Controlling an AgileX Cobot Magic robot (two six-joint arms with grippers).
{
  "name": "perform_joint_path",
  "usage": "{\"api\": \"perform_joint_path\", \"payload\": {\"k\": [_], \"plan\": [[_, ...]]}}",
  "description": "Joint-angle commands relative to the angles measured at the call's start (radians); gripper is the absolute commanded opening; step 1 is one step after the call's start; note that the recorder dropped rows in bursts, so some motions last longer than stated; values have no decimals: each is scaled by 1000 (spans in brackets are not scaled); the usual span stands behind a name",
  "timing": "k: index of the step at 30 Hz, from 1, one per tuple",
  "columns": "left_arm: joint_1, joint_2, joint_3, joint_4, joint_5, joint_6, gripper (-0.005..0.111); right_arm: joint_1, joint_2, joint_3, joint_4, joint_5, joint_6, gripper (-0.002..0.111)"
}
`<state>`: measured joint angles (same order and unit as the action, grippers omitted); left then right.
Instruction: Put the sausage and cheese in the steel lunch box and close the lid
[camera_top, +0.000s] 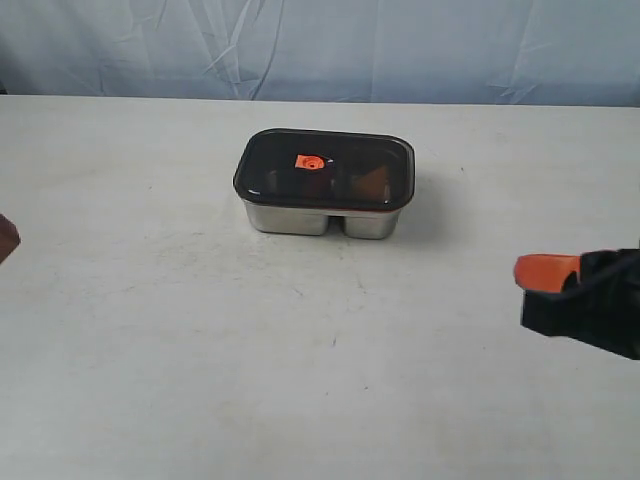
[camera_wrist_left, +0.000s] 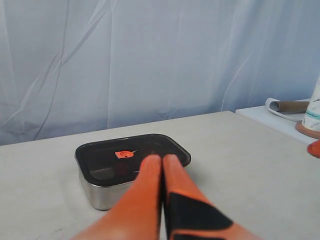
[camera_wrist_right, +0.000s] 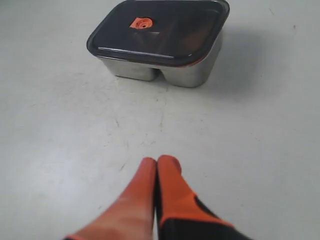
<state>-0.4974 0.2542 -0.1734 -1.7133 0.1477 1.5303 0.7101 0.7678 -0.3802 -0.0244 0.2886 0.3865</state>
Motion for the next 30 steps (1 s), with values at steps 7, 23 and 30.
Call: {"api": "perform_joint_path", "payload": {"k": [7,23,30], "plan": [[-3,-5,15,-5,-31,-10,0,0,689,-370,-70,-229,-2,-1],[-3,-5,15,10,-62,-10,0,-48,1154,-821,-79,71,-46,-1],[-3,-5,15,10,-67,-10,0,-51,1194,-821,-79,88,-46,-1]]}}
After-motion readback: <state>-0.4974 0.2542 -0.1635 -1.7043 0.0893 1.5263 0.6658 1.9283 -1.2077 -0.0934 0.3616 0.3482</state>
